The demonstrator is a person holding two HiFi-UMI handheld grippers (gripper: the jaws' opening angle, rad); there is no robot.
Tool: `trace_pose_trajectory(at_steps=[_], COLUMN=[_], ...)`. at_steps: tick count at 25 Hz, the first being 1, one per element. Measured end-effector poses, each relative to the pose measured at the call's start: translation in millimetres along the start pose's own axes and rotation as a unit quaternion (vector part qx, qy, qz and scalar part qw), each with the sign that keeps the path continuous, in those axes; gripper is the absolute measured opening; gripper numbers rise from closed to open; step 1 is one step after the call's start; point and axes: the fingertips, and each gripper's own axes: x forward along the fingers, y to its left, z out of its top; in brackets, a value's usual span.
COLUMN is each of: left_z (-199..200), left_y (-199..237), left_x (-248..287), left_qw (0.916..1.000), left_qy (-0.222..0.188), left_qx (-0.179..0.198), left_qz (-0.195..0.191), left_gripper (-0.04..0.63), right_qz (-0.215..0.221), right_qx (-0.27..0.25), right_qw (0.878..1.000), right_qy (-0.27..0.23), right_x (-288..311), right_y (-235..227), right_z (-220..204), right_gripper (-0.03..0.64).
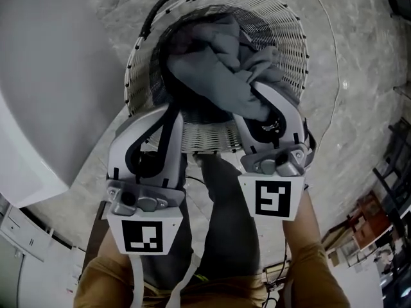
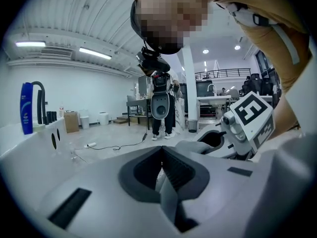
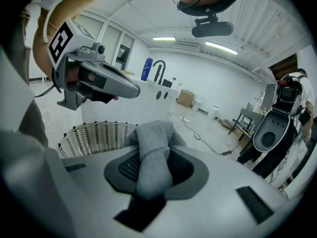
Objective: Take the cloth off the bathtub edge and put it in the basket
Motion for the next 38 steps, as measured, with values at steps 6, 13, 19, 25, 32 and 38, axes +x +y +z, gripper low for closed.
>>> trace_pose_trajectory(at_steps=[6,13,19,25,32,38], left_z=[-23,-46,-56,-51,-28,14], left_y=[4,9,5,9,9,17], left_x=[11,20,20,12,-12,-31], left_qw=[0.9999,0.9997,0.9995,0.9996,0.9997,0.9997], left_qy=[-0.010,-0.023,-0.032,-0.027,-0.012,-0.010], left_qx=[0.010,0.012,0.008,-0.002,-0.019,-0.013], left_qz=[0.001,0.000,0.006,0.007,0.014,0.016], left_gripper=[0.008,0.008,0.008,0.008,0.008,0.008], right_qz=[0.010,0.050,0.106,0.111,0.100,0.091], right_qx=[-0.026,-0.042,-0.051,-0.063,-0.078,-0.099], right_qw=[1.000,0.997,0.987,0.985,0.984,0.985], right_qy=[-0.001,0.039,0.108,0.120,0.127,0.109], right_x=[32,70,80,71,41,11], right_y=[14,29,43,45,40,32], right_z=[-27,-60,-88,-79,-50,-3], right_gripper=[0.106,0.111,0.229,0.252,0.252,0.247])
